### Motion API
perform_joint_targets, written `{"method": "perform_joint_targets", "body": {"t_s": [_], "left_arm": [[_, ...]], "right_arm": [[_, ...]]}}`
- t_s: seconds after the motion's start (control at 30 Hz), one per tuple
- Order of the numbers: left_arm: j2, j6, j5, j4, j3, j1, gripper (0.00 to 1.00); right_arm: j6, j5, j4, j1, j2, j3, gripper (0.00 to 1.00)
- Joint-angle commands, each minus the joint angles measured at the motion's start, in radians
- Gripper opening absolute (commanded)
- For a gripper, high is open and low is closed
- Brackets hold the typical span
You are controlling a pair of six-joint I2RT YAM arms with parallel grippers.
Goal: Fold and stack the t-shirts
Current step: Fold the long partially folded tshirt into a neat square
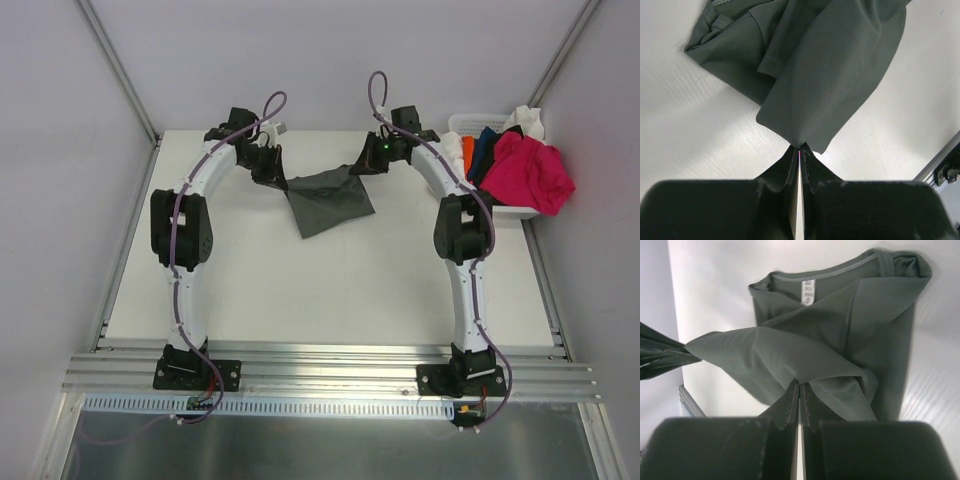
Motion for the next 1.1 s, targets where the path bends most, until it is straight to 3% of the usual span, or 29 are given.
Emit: {"method": "perform_joint_targets", "body": {"t_s": [0.0,0.4,0.47,0.5,0.53,0.57,0.63,0.73,0.9,1.07], "left_arm": [[0.056,0.03,-0.011,-0.013,0.085,0.007,0.0],[0.183,0.024,-0.109,0.018,0.221,0.013,0.0],[0.186,0.027,-0.128,0.021,0.229,0.009,0.0],[0.184,0.03,-0.143,0.021,0.229,0.006,0.16],[0.181,0.032,-0.175,0.021,0.229,0.003,0.56],[0.167,0.03,-0.197,0.021,0.226,-0.003,0.76],[0.146,0.024,-0.255,0.021,0.215,-0.011,0.99],[0.078,0.029,-0.286,0.021,0.185,-0.025,0.99],[-0.046,0.016,-0.31,0.021,0.088,-0.062,0.99],[-0.061,-0.1,-0.217,0.02,-0.028,-0.062,0.99]], "right_arm": [[0.023,-0.002,0.055,0.014,0.071,0.126,0.01],[0.045,0.067,0.172,0.008,0.176,0.298,0.01],[0.04,0.112,0.175,0.003,0.189,0.327,0.04],[0.033,0.12,0.177,0.003,0.194,0.336,0.12],[0.024,0.129,0.169,0.002,0.196,0.344,0.31],[0.008,0.133,0.168,0.002,0.193,0.35,0.63],[0.002,0.15,0.154,-0.004,0.177,0.346,0.87],[-0.006,0.153,0.137,-0.009,0.111,0.291,0.98],[0.042,0.08,0.135,-0.007,0.013,0.154,0.96],[0.105,0.002,0.12,0.023,0.015,0.054,0.95]]}}
